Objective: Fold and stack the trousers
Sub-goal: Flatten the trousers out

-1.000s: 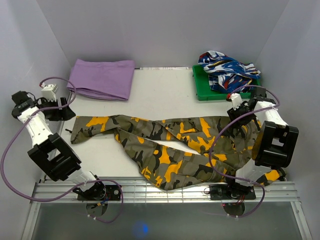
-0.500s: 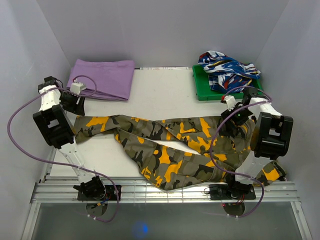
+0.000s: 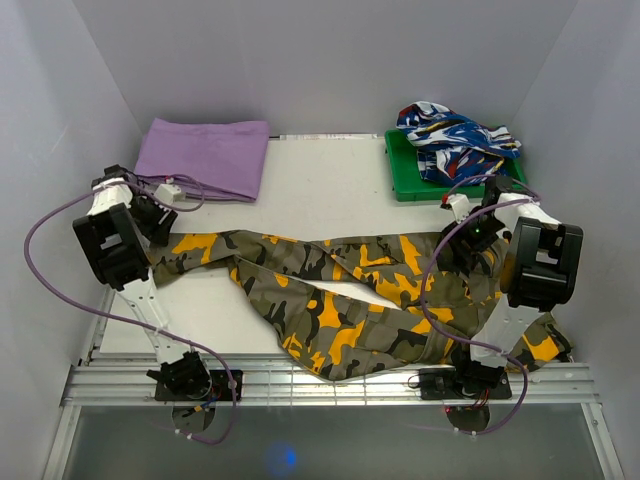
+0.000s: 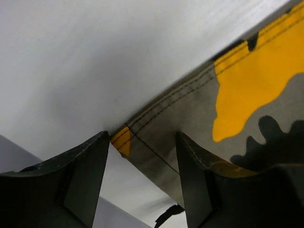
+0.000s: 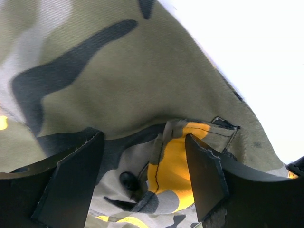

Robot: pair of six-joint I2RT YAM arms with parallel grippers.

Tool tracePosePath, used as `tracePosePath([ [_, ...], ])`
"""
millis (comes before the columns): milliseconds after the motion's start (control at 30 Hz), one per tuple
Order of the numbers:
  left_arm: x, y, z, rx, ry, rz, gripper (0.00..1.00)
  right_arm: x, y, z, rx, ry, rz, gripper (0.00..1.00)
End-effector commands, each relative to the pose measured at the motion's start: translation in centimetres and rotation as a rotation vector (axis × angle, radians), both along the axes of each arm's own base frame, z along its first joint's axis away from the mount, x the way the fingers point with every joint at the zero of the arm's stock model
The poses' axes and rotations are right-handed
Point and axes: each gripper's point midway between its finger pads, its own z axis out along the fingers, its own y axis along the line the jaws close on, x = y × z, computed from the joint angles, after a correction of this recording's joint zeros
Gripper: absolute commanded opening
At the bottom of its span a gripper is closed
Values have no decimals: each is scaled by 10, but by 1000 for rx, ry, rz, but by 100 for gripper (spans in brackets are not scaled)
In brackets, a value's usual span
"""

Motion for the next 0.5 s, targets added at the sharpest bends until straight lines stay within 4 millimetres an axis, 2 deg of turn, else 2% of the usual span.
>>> tracePosePath([
  [0,-6,-7,-13,50,-12,-80,68,-1,-4,-15,-20,30,17,75],
  [100,-10,-8,-24,71,-8,-100,65,-2,-5,-18,-25,35,16,74],
  [167,-21,-9,-35,82,29,-131,58,-1,-5,-17,-26,32,16,72],
  [200,-25,-9,-37,86,39,-141,43,-1,-5,-17,-28,33,16,71],
  [233,-34,-12,-43,81,62,-154,36,-2,-5,-17,-26,35,16,70],
  [300,-36,-13,-36,89,44,-178,25,-3,-5,-18,-31,38,15,67],
  [333,-36,-15,-32,84,32,-182,16,-4,-6,-18,-36,39,21,66],
  [433,-14,-16,1,76,-83,-145,0,-8,-13,-25,-73,52,17,61],
  [467,0,-12,19,85,-142,-128,0,-11,-16,-31,-87,65,11,60],
])
